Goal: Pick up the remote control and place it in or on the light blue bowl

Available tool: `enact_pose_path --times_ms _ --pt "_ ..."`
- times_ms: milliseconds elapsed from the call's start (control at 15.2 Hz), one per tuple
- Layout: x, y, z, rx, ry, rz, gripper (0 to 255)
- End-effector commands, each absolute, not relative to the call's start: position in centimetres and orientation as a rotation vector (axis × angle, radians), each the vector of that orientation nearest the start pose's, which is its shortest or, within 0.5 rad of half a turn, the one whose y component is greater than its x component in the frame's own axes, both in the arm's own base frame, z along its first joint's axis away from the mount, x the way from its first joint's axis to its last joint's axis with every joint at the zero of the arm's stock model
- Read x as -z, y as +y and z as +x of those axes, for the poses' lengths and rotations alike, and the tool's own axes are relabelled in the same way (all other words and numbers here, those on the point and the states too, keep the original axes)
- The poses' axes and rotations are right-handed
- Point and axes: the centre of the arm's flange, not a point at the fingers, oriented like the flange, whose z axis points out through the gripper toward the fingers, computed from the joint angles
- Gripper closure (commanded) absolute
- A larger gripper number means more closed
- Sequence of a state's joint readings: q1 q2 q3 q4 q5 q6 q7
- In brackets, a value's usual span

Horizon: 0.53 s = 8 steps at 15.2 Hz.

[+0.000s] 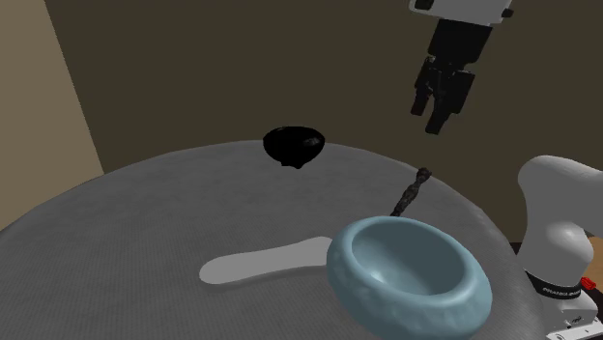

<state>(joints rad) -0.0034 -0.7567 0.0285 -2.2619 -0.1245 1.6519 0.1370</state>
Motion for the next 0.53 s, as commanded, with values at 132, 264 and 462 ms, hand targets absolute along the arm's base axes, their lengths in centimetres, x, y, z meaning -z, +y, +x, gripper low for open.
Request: enact_pose_path --times_ms 132,264,462 --pt "-62.6 0.6 34.8 0.236 0.151 -3.253 0" --pt "-61.6 1.3 37.3 0.214 0.111 -3.248 0" --pt "-60.2 2.5 40.9 0.182 0.051 -3.239 0"
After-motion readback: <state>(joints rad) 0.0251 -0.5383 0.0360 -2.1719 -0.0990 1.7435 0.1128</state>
